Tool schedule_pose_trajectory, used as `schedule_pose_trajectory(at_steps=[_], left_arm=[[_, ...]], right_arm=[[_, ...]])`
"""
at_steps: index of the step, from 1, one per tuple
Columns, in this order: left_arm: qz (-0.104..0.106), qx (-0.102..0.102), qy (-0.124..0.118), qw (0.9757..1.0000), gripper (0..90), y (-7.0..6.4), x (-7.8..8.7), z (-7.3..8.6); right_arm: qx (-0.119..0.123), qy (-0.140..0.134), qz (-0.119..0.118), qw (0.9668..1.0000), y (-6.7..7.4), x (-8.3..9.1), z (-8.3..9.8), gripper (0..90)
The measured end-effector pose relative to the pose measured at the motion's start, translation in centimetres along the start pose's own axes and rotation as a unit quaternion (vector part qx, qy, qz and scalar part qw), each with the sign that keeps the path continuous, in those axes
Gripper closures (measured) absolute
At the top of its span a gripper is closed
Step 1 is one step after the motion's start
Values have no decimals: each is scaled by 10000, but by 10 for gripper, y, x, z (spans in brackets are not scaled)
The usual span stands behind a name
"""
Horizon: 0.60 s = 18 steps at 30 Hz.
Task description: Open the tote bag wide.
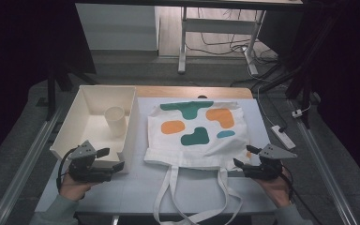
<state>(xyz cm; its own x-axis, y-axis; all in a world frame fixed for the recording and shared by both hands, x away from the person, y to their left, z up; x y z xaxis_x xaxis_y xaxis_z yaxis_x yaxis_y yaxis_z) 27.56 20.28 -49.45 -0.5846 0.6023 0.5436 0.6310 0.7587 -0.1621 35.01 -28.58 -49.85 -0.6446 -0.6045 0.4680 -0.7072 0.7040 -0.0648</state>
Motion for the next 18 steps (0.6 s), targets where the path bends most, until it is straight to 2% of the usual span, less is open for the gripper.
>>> schedule_pose_trajectory(at_steps=[18], left_arm=[[162, -85, -53, 9998, 203, -20, 12, 8]], right_arm=[[194, 42, 66, 9998, 8, -1, 2, 251]])
Point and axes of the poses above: each handheld gripper's, and its own axes: x roughly backward along the jaws, z roughly out of its underside, y roughly to its left, the point moved 5 cm from there along -x, roughly forward along the jaws, and after that the axes turned 1 degree about -x, right-handed, at the moved point
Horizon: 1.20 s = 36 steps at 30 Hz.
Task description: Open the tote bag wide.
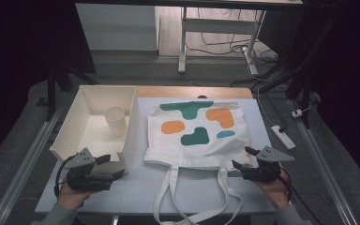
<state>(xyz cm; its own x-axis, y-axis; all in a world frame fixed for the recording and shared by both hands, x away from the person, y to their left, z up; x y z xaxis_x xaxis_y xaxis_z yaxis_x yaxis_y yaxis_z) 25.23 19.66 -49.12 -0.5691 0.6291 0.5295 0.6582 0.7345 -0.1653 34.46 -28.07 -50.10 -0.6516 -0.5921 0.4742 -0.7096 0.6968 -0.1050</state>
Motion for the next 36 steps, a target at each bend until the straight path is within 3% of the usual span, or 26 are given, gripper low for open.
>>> schedule_pose_trajectory(at_steps=[9, 13, 20, 22, 36], left_arm=[[220, -226, 77, 9995, 229, -23, 2, 5], [406, -412, 170, 9982, 235, -36, -5, 4], [713, -655, 403, 9945, 243, -55, -28, 1], [811, -792, 523, 9922, 244, -63, -40, -1], [1052, -1059, 856, 9851, 258, -77, -93, -23]], right_arm=[[20, 37, -33, 10000, 2, -2, 2, 254], [71, 72, -41, 9999, 4, -4, 3, 256], [67, 72, -52, 9999, 5, -4, 3, 258], [67, 59, -48, 9999, 5, -4, 3, 260], [123, 35, -110, 9999, 11, -5, 1, 270]])
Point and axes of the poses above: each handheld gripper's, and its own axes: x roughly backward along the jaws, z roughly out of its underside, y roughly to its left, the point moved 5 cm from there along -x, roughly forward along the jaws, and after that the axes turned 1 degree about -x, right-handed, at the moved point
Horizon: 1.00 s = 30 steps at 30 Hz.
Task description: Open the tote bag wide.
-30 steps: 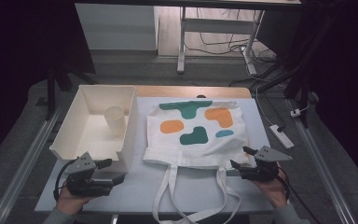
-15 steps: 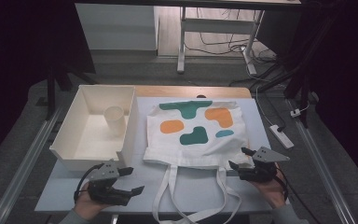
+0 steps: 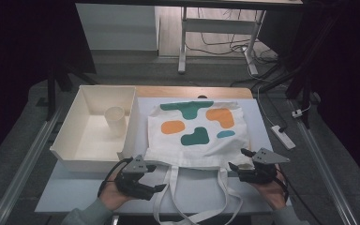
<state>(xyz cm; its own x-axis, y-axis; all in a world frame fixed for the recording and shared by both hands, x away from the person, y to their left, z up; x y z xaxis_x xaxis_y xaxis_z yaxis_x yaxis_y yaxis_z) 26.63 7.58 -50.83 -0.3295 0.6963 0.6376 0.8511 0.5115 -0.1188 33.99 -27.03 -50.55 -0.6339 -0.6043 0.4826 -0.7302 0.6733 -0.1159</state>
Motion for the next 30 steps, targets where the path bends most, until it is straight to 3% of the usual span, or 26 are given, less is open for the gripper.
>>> schedule_pose_trajectory(at_steps=[4, 9, 14, 18, 19, 20, 23, 30], left_arm=[[-11, 44, 45, 10000, 261, 8, -14, -9], [-34, 91, 84, 9999, 262, 16, -26, -13], [-68, 171, 46, 9998, 261, 18, -27, -11], [-109, 224, 38, 9997, 261, 20, -27, -9], [-107, 230, 32, 9997, 261, 21, -27, -9], [-115, 246, 12, 9996, 261, 21, -26, -8], [-129, 282, -9, 9995, 261, 23, -24, -6], [-138, 332, -25, 9994, 261, 25, -24, -4]], right_arm=[[37, 11, -46, 10000, 4, -1, -1, 273], [134, 17, -268, 9995, 20, -4, -6, 287], [359, 124, -738, 9965, 52, -12, -13, 298], [634, 299, -1161, 9908, 87, -21, -17, 312], [634, 299, -1161, 9908, 87, -21, -17, 312], [713, 408, -1368, 9872, 103, -25, -18, 316], [835, 529, -1679, 9808, 126, -29, -19, 325], [1011, 942, -2287, 9636, 166, -37, -12, 335]])
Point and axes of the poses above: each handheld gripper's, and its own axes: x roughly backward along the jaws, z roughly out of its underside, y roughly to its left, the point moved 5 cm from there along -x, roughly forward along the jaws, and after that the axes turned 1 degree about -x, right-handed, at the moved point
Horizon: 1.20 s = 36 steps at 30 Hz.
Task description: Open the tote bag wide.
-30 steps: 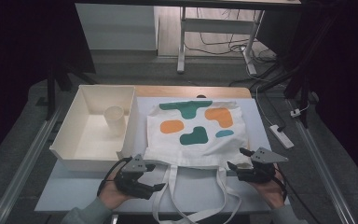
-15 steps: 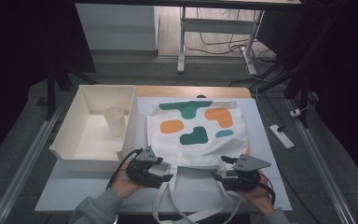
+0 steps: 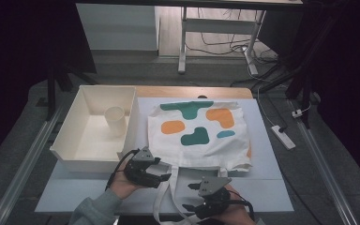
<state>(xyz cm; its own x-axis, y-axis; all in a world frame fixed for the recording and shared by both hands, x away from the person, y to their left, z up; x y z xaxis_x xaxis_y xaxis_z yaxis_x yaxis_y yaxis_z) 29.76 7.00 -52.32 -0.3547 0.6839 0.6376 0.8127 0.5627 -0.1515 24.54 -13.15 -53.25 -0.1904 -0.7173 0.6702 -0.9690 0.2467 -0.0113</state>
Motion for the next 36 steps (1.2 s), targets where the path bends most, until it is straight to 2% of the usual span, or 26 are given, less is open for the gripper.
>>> schedule_pose_trajectory(at_steps=[5, 14, 18, 20, 23, 26, 30, 33, 36], left_arm=[[-14, -1, 5, 10000, 261, 0, 0, 1], [-22, -6, 32, 10000, 259, 0, -1, 1], [-26, -16, 45, 10000, 258, 0, -1, 2], [-24, -19, 47, 10000, 257, 1, -1, 2], [-27, -21, 54, 10000, 256, 0, -1, 2], [-24, -25, 57, 10000, 256, 0, -1, 2], [-20, -29, 66, 10000, 254, 0, -2, 2], [-17, -37, 61, 10000, 255, 0, -2, 2], [-9, -51, 70, 10000, 255, 0, -2, 2]], right_arm=[[85, 204, -251, 9994, 15, -10, 0, 363], [301, 602, -375, 9970, 26, -21, 6, 460], [433, 853, -296, 9950, 27, -23, 9, 596], [418, 981, -347, 9937, 26, -24, 11, 695], [392, 1019, -456, 9930, 26, -22, 11, 848], [452, 929, -370, 9940, 24, -16, 7, 877], [479, 587, -120, 9971, 16, 2, -6, 880], [453, 368, 225, 9980, 0, 20, -16, 881], [373, 152, 564, 9976, -21, 37, -25, 882]])
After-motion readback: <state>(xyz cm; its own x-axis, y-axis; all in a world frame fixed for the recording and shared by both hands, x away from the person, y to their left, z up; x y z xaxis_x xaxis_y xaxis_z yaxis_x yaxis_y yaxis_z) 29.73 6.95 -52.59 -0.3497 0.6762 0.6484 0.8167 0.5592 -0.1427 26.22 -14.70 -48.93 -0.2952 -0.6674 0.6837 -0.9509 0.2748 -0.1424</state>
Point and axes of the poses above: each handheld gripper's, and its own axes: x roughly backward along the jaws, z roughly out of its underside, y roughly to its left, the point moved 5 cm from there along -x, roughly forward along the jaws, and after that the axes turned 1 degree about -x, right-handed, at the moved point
